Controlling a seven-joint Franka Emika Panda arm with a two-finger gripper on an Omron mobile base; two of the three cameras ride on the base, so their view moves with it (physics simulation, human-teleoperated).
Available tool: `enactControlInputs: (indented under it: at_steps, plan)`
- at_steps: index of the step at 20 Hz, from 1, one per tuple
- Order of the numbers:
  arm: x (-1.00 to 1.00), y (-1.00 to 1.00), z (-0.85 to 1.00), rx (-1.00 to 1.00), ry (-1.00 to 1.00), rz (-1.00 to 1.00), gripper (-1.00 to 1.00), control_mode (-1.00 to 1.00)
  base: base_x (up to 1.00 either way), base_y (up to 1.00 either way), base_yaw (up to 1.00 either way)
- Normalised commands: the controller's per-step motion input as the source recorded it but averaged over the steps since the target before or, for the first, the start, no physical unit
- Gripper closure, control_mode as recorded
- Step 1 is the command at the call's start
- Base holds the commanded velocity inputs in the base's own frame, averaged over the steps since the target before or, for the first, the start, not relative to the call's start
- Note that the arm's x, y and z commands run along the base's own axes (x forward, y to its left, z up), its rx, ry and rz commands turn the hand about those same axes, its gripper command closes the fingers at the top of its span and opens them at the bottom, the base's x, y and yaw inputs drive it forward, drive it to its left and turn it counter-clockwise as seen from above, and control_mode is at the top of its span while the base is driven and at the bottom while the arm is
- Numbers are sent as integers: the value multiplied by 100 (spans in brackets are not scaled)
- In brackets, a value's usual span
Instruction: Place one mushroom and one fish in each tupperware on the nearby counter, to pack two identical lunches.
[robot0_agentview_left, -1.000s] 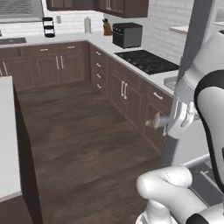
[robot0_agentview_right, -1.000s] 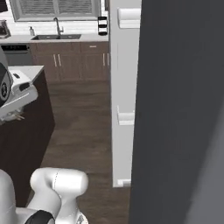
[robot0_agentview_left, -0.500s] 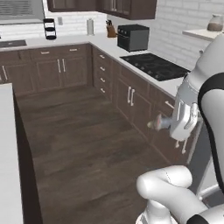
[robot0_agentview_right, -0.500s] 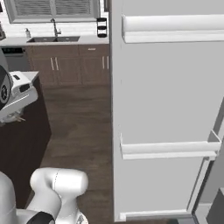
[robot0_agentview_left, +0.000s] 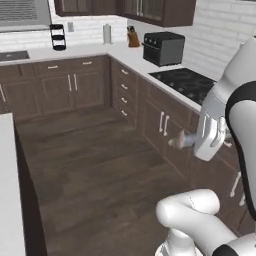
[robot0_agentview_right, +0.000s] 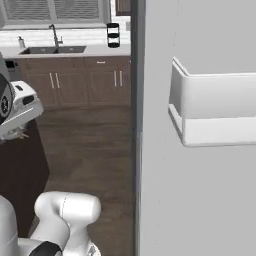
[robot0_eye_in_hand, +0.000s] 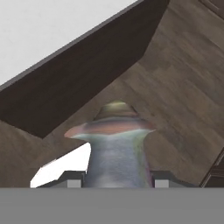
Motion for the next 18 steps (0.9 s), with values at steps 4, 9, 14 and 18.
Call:
enactControlInputs:
  at_steps: [4, 9, 14, 18]
  plan:
    - [0, 0, 0, 0, 0, 0, 100, 100, 81, 28, -34]
    - [0, 0, 0, 0, 0, 0, 100, 100, 69, 16, -57]
    - [0, 0, 0, 0, 0, 0, 100, 100, 59, 15, -69]
    - [0, 0, 0, 0, 0, 0, 100, 100, 66, 18, -74]
